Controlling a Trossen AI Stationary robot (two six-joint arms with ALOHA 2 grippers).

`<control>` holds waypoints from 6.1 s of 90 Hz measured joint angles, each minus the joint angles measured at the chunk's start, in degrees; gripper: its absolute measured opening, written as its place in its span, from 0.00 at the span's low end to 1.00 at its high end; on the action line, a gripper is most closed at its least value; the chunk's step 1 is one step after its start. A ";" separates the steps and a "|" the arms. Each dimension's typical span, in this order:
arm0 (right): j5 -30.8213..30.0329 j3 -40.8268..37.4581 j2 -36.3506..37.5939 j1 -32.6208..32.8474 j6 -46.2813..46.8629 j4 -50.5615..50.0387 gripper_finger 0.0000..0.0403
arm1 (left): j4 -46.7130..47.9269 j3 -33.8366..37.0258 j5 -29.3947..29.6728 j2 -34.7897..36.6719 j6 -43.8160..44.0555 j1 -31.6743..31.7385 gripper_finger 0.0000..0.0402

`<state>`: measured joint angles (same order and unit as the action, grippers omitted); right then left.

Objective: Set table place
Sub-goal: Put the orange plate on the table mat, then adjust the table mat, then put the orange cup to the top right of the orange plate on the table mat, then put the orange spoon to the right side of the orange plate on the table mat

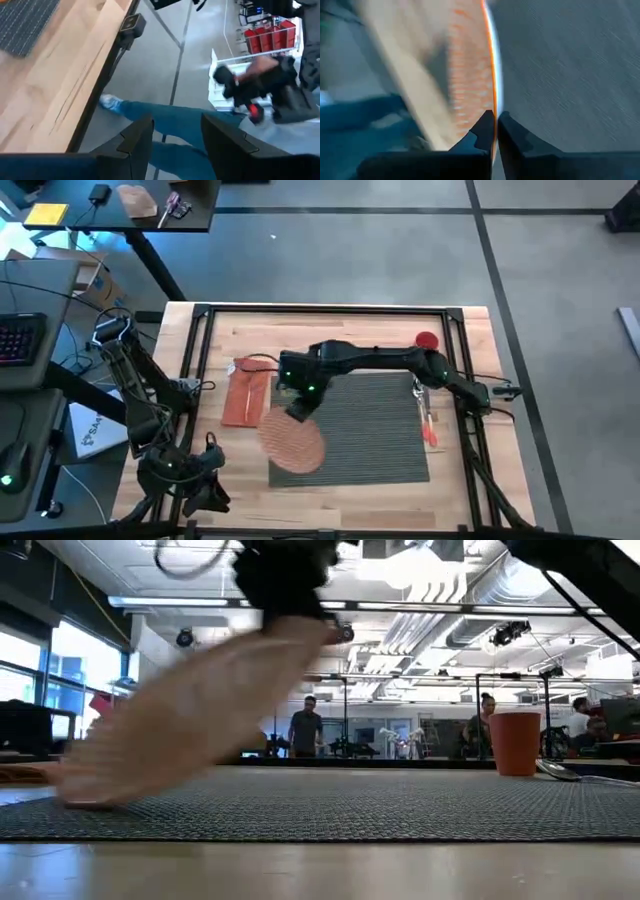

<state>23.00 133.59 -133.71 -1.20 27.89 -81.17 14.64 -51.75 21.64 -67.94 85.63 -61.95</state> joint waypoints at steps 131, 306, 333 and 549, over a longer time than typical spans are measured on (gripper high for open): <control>-15.63 -67.45 37.69 -2.08 2.51 14.95 0.00 | 12.64 0.00 6.18 -9.02 -4.73 27.46 0.38; -29.97 -56.70 43.19 -24.71 1.19 -0.58 0.40 | 21.12 0.07 -10.94 -0.85 -30.84 46.97 0.38; -28.21 -66.35 43.17 -39.69 -8.54 11.70 0.47 | 19.71 0.07 -11.29 -0.83 -31.04 52.16 0.38; -17.68 -102.04 67.84 -4.91 40.94 29.38 0.40 | 17.95 0.00 -16.60 -0.81 -37.28 63.08 0.38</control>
<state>5.32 31.55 -65.88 -6.11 68.83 -51.78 32.59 -51.75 5.04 -68.75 48.36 1.13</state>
